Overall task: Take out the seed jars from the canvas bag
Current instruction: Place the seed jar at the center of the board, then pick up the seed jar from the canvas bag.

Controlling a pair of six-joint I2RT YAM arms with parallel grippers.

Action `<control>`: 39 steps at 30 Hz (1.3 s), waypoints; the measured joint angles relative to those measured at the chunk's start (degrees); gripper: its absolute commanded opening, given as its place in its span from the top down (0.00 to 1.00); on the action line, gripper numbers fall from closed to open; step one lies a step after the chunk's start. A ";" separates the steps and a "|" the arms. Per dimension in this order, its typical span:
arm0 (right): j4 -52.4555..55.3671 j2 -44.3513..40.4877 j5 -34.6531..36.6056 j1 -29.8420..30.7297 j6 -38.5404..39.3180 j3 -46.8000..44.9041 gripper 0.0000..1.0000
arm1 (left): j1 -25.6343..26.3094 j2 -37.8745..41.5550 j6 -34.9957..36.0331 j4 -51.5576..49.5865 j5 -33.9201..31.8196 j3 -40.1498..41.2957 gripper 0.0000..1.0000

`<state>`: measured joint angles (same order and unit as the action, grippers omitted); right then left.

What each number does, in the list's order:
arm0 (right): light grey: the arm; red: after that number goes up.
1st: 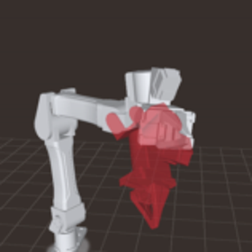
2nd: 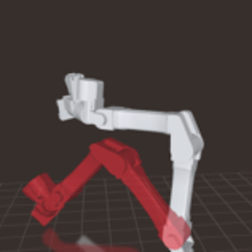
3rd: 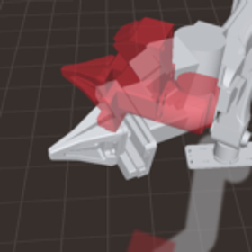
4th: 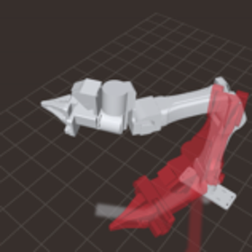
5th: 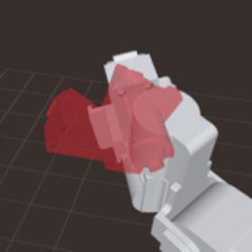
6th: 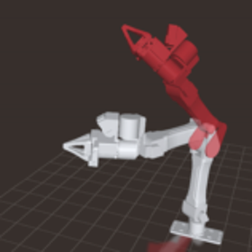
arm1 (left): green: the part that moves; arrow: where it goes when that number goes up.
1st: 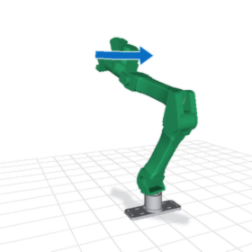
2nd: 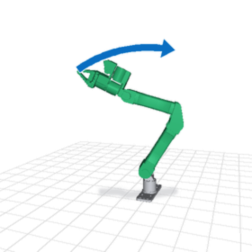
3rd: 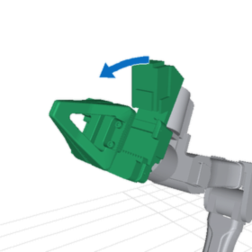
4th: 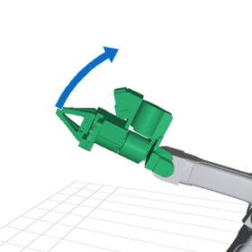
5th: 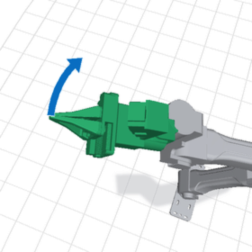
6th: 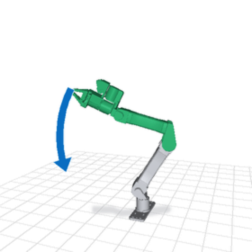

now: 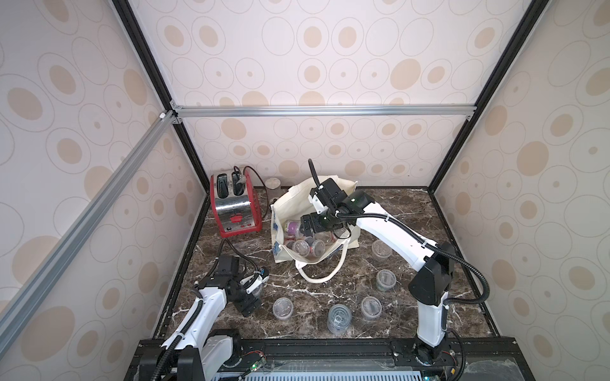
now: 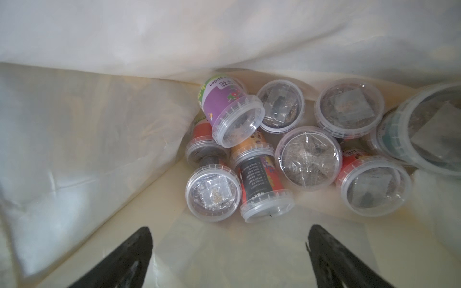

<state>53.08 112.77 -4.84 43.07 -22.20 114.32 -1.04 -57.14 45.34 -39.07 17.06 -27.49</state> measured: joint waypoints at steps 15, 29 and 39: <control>-3.19 1.27 -9.38 -3.13 -5.16 -1.60 0.09 | 0.02 -3.76 1.05 -18.69 19.67 -44.50 0.02; -4.44 -1.14 -0.76 8.66 -12.94 -10.82 0.11 | 11.96 -16.98 -24.76 0.83 21.49 -46.10 0.02; -4.96 -5.40 3.52 8.85 -13.94 -12.92 0.09 | 14.47 -14.78 -13.81 -2.19 14.05 -36.65 0.02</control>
<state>48.12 107.37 -1.32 51.92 -36.14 101.41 13.43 -71.92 31.53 -41.25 31.11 -64.14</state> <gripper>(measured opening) 0.910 0.977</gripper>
